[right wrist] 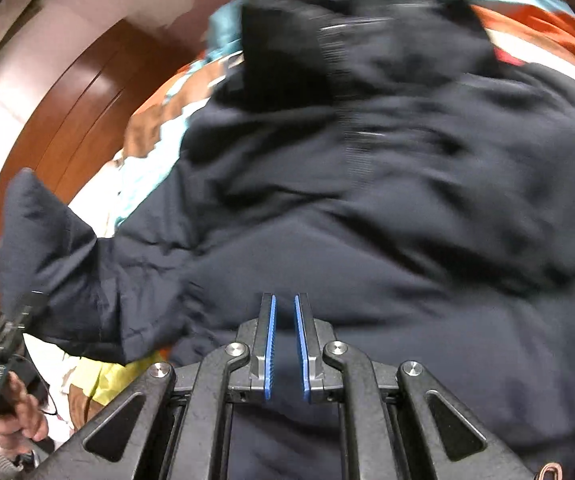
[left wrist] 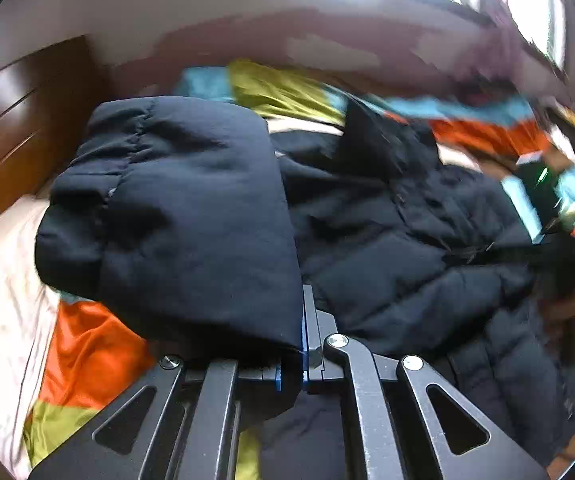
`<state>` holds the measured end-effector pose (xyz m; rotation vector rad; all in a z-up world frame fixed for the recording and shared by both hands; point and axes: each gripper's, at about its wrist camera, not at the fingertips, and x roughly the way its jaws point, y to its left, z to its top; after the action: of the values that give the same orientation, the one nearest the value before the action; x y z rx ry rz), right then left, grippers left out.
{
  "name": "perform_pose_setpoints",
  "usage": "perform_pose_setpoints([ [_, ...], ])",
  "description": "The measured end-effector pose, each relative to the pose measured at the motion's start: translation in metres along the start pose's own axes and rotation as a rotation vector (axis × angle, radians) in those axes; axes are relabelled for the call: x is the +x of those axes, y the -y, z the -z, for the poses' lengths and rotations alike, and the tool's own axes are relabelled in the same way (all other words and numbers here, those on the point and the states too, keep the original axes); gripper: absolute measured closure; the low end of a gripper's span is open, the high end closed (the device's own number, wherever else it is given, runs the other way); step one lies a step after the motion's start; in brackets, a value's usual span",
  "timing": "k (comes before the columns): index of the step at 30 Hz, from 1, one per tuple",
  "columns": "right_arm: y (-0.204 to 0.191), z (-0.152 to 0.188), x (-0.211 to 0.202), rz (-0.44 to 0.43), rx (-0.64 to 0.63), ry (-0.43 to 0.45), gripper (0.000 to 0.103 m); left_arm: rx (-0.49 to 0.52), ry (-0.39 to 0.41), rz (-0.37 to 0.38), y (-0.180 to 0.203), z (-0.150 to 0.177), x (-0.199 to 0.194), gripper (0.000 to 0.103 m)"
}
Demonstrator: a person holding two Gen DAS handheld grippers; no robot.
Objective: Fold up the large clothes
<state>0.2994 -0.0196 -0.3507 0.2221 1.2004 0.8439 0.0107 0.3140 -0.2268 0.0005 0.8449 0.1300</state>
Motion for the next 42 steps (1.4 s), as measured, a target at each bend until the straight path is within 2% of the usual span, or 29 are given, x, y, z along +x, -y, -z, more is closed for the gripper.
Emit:
perform_pose_setpoints([
  [2,0.022,0.005,-0.018,0.017,0.04,0.009,0.093,0.054,-0.019,0.009,0.021,-0.001,0.016,0.099],
  [6,0.055,0.023,-0.043,0.04,0.092,0.002,0.093,0.065,-0.062,0.049,0.04,0.001,0.039,0.099],
  [9,0.067,0.03,-0.054,0.035,0.101,-0.001,0.093,0.097,-0.079,0.048,0.058,-0.004,0.057,0.099],
  [14,0.077,0.03,-0.059,0.003,0.116,-0.003,0.093,0.179,-0.093,0.043,0.09,0.002,0.064,0.099],
  [19,0.08,0.019,-0.065,-0.066,0.123,-0.009,0.09,0.325,-0.11,0.027,0.125,0.016,0.082,0.099],
  [23,0.076,0.001,-0.057,-0.172,0.145,-0.048,0.09,0.504,-0.137,-0.029,0.15,0.04,0.102,0.099],
  [26,0.077,-0.004,-0.052,-0.227,0.18,-0.062,0.09,0.611,-0.154,-0.065,0.161,0.056,0.112,0.099],
  [30,0.07,-0.007,-0.048,-0.264,0.16,-0.095,0.09,0.736,-0.148,-0.1,0.168,0.07,0.119,0.099],
  [34,0.066,-0.006,-0.042,-0.322,0.186,-0.135,0.075,0.921,-0.119,-0.14,0.175,0.087,0.123,0.099],
  [37,0.068,-0.004,-0.043,-0.364,0.228,-0.139,0.074,1.037,-0.103,-0.158,0.177,0.097,0.126,0.099],
  [40,0.07,-0.003,-0.045,-0.405,0.278,-0.143,0.074,1.1,-0.104,-0.17,0.178,0.104,0.13,0.099],
  [42,0.071,-0.003,-0.045,-0.423,0.312,-0.153,0.074,1.105,-0.111,-0.167,0.177,0.105,0.133,0.099],
])
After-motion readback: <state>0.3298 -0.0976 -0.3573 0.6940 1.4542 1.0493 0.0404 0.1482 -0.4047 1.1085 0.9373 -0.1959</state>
